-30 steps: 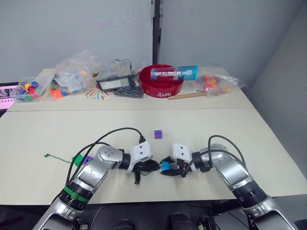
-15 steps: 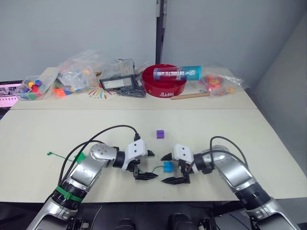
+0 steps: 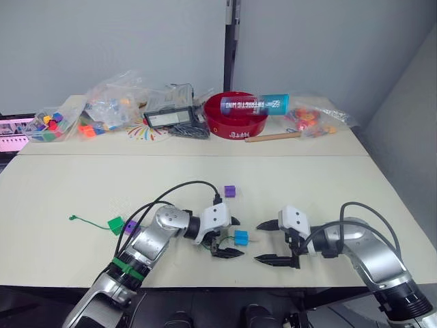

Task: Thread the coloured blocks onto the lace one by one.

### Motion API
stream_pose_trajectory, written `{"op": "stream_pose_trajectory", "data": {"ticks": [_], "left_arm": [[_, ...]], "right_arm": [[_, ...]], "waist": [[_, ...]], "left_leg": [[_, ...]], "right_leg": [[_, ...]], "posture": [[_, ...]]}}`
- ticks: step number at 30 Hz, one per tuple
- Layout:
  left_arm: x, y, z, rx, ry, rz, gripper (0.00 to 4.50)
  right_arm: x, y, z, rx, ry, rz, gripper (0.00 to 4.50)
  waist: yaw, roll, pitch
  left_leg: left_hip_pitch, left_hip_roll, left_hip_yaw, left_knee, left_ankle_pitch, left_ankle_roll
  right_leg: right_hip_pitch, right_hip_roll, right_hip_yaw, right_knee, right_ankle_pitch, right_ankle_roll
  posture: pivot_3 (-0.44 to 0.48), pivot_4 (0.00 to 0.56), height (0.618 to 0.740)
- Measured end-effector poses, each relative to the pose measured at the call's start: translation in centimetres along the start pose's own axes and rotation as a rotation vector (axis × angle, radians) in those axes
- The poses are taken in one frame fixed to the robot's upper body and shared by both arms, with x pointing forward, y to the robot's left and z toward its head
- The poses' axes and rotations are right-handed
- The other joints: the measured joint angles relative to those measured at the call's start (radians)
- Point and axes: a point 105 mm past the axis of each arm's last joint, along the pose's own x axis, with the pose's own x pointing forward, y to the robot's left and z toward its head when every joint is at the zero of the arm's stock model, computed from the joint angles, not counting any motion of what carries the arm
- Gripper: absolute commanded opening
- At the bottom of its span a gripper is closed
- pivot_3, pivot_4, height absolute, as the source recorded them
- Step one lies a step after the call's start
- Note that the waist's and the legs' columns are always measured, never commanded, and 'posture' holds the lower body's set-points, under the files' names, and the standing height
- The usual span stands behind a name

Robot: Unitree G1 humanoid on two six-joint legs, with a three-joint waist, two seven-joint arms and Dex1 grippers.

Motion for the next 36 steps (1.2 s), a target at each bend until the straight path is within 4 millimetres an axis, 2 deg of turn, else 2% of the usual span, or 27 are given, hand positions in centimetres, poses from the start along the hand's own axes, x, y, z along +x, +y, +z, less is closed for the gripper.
{"op": "stream_pose_trajectory", "data": {"ticks": [3, 4, 10, 11, 12, 16, 17, 19, 29, 30, 36], "left_arm": [[0.1, 0.0, 0.0, 0.011, -0.005, -0.003, 4.49], [0.2, 0.0, 0.0, 0.011, -0.007, -0.005, 3.93], [0.3, -0.3, 0.1, 0.009, -0.013, -0.033, 2.05], [0.4, -0.3, 0.1, 0.008, -0.014, -0.036, 1.55], [0.4, -0.4, 0.1, 0.008, -0.015, -0.036, 1.39], [0.4, -0.4, 0.1, 0.007, -0.015, -0.042, 1.39], [0.4, -0.4, 0.1, 0.007, -0.014, -0.043, 1.39], [0.4, -0.4, 0.1, 0.007, -0.014, -0.043, 1.39], [0.3, -0.4, 0.1, 0.01, -0.011, -0.046, 1.39], [0.3, -0.4, 0.1, 0.01, -0.011, -0.048, 1.39], [0.1, -0.3, 0.0, 0.013, -0.002, -0.045, 1.39]], "right_arm": [[0.0, -0.1, 0.0, -0.004, -0.002, -0.012, 4.5], [0.0, -0.2, 0.0, -0.005, -0.002, -0.016, 4.5], [0.2, -0.2, 0.0, -0.005, -0.001, -0.024, 4.5], [0.4, -0.2, 0.0, -0.009, 0.001, -0.024, 4.5], [0.5, -0.1, -0.1, -0.009, 0.001, -0.023, 4.5], [0.8, -0.1, -0.3, -0.013, 0.01, -0.014, 4.5], [0.9, -0.1, -0.4, -0.014, 0.013, -0.011, 4.11], [1.0, -0.2, -0.4, -0.022, 0.02, -0.014, 3.71], [1.4, -0.4, -0.5, -0.051, 0.026, -0.019, 0.26], [1.5, -0.4, -0.5, -0.055, 0.028, -0.017, 0.02], [1.6, -0.3, -0.5, -0.07, 0.03, -0.011, 0.0]], "waist": [[0.002, 0.0, 0.0], [0.002, 0.0, 0.0], [0.003, 0.0, 0.0], [0.002, 0.0, 0.0], [0.002, 0.0, 0.0], [0.003, 0.0, 0.0], [0.003, 0.0, 0.0], [0.003, 0.0, 0.0], [0.002, 0.0, 0.0], [0.002, 0.0, 0.0], [0.001, 0.0, 0.0]], "left_leg": [[0.0, 0.0, 0.0, 0.0, 0.0, 0.0], [0.0, 0.0, 0.0, 0.0, 0.0, 0.0], [0.0, 0.0, 0.0, 0.0, 0.0, 0.0], [0.0, 0.0, 0.0, 0.0, 0.0, 0.0], [0.0, 0.0, 0.0, 0.0, 0.0, 0.0], [0.0, 0.0, 0.0, 0.0, 0.0, 0.0], [0.0, 0.0, 0.0, 0.0, 0.0, 0.0], [0.0, 0.0, 0.0, 0.0, 0.0, 0.0], [0.0, 0.0, 0.0, 0.0, 0.0, 0.0], [0.0, 0.0, 0.0, 0.0, 0.0, 0.0], [0.0, 0.0, 0.0, 0.0, 0.0, 0.0]], "right_leg": [[0.0, 0.0, 0.0, 0.0, 0.0, 0.0], [0.0, 0.0, 0.0, 0.0, 0.0, 0.0], [0.0, 0.0, 0.0, 0.0, 0.0, 0.0], [0.0, 0.0, 0.0, 0.0, 0.0, 0.0], [0.0, 0.0, 0.0, 0.0, 0.0, 0.0], [0.0, 0.0, 0.0, 0.0, 0.0, 0.0], [0.0, 0.0, 0.0, 0.0, 0.0, 0.0], [0.0, 0.0, 0.0, 0.0, 0.0, 0.0], [0.0, 0.0, 0.0, 0.0, 0.0, 0.0], [0.0, 0.0, 0.0, 0.0, 0.0, 0.0], [0.0, 0.0, 0.0, 0.0, 0.0, 0.0]], "posture": [[0.0, 0.15, 0.731], [0.0, 0.15, 0.731], [0.0, 0.15, 0.731], [0.0, 0.15, 0.731], [0.0, 0.15, 0.731], [0.0, 0.15, 0.731], [0.0, 0.15, 0.731], [0.0, 0.15, 0.731], [0.0, 0.15, 0.731], [0.0, 0.15, 0.731], [0.0, 0.15, 0.731]]}}
